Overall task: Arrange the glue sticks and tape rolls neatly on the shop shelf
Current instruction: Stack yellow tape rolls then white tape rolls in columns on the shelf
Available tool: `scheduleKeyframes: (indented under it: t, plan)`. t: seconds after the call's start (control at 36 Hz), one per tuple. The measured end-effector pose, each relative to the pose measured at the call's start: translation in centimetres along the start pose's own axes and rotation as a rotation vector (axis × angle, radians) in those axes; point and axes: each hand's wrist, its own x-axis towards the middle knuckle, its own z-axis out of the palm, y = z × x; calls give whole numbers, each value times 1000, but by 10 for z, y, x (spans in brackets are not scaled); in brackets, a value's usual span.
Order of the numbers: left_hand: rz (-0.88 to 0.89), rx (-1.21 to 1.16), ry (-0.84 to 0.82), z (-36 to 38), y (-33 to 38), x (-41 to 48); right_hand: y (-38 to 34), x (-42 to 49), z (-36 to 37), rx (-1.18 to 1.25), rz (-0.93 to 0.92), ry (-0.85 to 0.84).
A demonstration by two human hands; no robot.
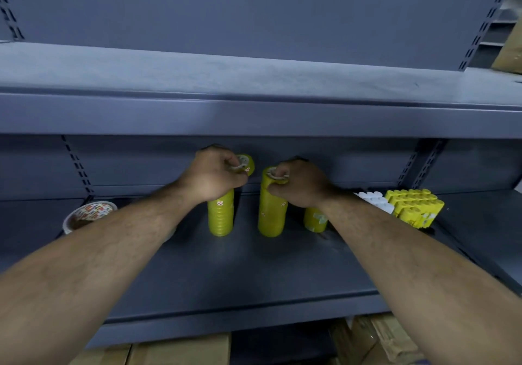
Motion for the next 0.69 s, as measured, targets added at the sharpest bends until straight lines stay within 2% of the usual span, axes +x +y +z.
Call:
scheduleKeyframes:
  t: [0.42, 0.69]
  plan:
    - [17, -2, -48, -1, -4, -1, -2, -3, 7, -4, 27, -54]
    - [73, -8, -62, -4, -7, -7, -5, -7, 5, 66, 13, 12]
